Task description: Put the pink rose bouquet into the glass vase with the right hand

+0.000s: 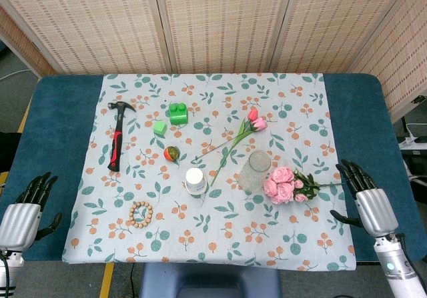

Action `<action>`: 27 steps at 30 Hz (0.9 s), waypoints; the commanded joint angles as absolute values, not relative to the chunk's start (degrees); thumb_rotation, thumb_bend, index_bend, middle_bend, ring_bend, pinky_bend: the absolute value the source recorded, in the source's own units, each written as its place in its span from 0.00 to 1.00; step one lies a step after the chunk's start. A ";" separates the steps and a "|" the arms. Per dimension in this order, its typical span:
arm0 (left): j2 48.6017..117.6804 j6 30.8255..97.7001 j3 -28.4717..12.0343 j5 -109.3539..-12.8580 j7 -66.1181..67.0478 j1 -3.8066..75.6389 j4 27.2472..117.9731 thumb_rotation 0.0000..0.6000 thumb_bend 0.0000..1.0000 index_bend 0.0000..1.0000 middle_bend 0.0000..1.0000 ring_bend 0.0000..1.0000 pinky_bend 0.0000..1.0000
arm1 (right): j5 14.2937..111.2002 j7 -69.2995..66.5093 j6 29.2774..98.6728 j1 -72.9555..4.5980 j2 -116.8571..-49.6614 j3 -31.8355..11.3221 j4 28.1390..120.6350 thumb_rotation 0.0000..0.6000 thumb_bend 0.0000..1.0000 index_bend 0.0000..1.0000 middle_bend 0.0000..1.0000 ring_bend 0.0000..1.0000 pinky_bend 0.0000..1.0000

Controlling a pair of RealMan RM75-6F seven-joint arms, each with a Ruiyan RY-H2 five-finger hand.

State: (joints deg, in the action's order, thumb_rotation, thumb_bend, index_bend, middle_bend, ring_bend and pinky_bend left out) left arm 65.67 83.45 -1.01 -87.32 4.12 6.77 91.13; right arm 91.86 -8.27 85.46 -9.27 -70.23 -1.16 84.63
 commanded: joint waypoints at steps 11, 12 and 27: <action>65.56 82.69 -1.05 -86.77 3.07 6.96 90.80 1.00 0.37 0.01 0.02 0.05 0.29 | 91.17 -4.37 85.02 -10.90 -74.63 -3.58 79.18 1.00 0.02 0.07 0.38 0.27 0.49; 65.49 82.67 -1.11 -86.53 3.01 6.91 90.82 1.00 0.37 0.01 0.02 0.05 0.29 | 90.49 -3.53 83.27 -11.52 -74.81 -3.60 78.97 1.00 0.02 0.08 0.55 0.45 0.63; 65.20 83.71 -1.41 -86.51 3.55 6.51 91.51 1.00 0.37 0.01 0.02 0.05 0.29 | 66.94 7.17 46.22 -28.23 -66.21 -7.06 94.51 1.00 0.00 0.06 0.92 0.85 1.00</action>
State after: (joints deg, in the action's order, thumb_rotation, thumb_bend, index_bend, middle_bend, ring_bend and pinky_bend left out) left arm 65.22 83.69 -1.40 -86.49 3.57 6.53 91.50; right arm 72.40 3.41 50.22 -24.16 -67.45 -5.46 91.58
